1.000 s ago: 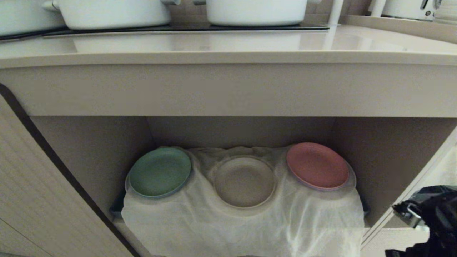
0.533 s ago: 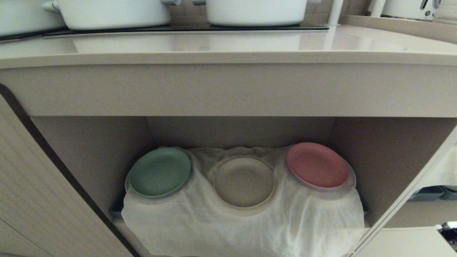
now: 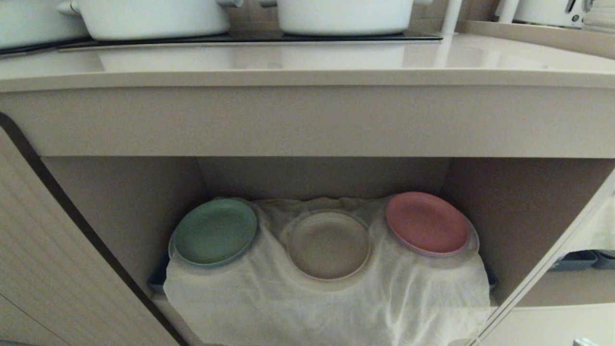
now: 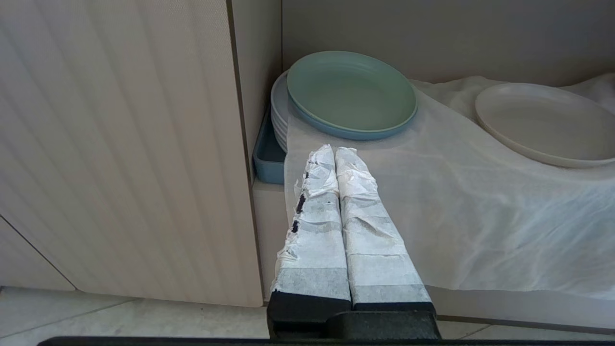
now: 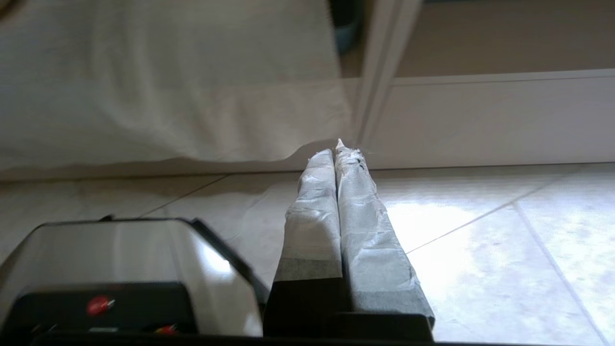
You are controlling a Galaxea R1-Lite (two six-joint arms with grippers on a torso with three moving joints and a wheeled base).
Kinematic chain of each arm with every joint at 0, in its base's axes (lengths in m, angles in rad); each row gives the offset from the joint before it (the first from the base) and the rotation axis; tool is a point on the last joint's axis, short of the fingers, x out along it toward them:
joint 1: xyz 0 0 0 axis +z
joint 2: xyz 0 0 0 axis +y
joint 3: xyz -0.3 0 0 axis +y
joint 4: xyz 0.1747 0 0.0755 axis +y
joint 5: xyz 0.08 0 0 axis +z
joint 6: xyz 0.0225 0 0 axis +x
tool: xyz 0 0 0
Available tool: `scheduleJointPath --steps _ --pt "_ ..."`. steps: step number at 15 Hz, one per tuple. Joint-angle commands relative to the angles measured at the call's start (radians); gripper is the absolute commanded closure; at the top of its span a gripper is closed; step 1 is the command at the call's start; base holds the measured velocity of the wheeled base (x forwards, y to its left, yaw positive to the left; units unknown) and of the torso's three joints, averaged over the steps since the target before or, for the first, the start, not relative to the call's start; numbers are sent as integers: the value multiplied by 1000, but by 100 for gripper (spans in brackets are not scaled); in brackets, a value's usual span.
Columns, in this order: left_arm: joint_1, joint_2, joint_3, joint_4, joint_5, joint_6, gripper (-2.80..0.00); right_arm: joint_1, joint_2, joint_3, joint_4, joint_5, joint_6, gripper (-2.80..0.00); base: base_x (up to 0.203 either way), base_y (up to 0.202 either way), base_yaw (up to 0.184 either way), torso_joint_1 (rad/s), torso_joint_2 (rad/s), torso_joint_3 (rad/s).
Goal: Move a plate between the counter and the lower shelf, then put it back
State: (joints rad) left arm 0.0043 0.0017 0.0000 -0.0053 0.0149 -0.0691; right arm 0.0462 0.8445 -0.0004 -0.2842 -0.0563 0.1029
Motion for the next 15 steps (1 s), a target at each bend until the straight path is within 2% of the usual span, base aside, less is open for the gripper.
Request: scheduleJointPath --steps 1,6,10,15 --pt "0 0 0 -1 0 -1 0 -7 -103 0 26 -33 -9 0 0 0 0 0 0 0" --pt "0 0 0 -1 0 -1 0 -63 -322 -3 137 -38 -54 0 0 0 0 0 0 0" --pt "0 0 0 -1 0 -1 0 -75 -537 -1 211 -4 -83 0 0 0 0 0 0 0" --pt "0 0 0 -1 0 -1 0 -45 -704 0 271 11 -91 0 0 0 0 0 0 0"
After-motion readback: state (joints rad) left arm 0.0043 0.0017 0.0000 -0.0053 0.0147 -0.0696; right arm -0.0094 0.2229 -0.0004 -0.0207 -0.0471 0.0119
